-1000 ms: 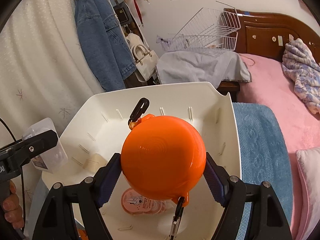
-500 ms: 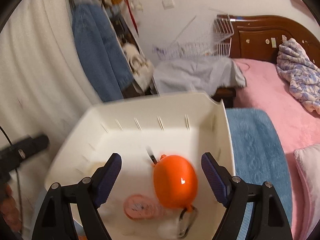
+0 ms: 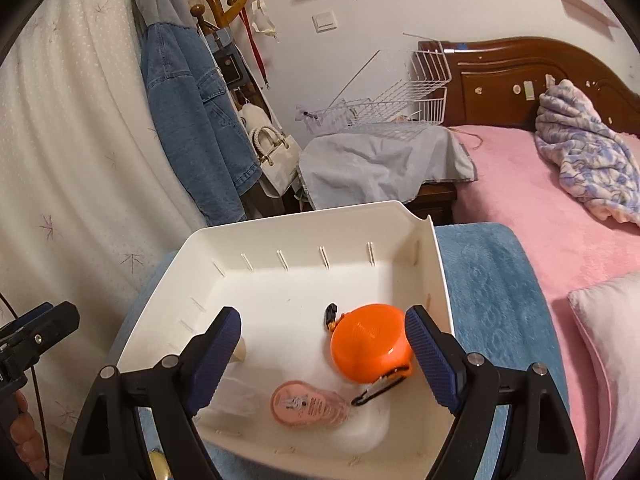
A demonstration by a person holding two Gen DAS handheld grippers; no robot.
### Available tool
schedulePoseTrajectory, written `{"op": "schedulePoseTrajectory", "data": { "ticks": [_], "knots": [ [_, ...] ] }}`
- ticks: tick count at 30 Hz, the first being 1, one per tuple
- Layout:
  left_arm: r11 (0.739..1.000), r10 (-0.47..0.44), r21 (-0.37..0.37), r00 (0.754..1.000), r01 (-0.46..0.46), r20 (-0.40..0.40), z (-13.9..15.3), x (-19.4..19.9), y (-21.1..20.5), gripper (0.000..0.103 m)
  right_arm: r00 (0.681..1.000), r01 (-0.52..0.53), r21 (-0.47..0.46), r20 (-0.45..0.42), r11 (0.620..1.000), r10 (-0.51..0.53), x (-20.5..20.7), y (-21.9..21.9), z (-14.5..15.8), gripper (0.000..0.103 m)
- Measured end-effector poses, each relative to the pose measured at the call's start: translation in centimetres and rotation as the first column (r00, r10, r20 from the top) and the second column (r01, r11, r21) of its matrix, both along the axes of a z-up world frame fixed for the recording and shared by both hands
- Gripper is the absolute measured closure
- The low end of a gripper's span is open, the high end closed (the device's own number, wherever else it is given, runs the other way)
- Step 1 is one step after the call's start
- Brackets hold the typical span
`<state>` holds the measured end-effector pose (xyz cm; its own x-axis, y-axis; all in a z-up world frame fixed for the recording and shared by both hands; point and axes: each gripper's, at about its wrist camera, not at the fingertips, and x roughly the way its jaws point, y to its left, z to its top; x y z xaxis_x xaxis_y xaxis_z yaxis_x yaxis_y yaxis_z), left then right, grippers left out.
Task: Organize rigid objects
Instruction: 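Open both tools to release the box and tape measure into the tray, then move both tools back toward the Rubik's cube and remaining items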
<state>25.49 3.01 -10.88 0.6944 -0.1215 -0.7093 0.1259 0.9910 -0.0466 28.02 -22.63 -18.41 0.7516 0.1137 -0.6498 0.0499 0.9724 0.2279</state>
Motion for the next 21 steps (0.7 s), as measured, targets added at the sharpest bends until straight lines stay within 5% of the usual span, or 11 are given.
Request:
{"op": "schedulePoseTrajectory", "data": {
  "ticks": [21],
  "knots": [
    [0.991, -0.096, -0.1, 0.993, 0.09, -0.065, 0.8, -5.5, 8.6, 0.006, 0.993, 0.112, -0.046, 0.036, 0.993, -0.11, -8.5, 6.7, 2.6, 0.018]
  ]
}}
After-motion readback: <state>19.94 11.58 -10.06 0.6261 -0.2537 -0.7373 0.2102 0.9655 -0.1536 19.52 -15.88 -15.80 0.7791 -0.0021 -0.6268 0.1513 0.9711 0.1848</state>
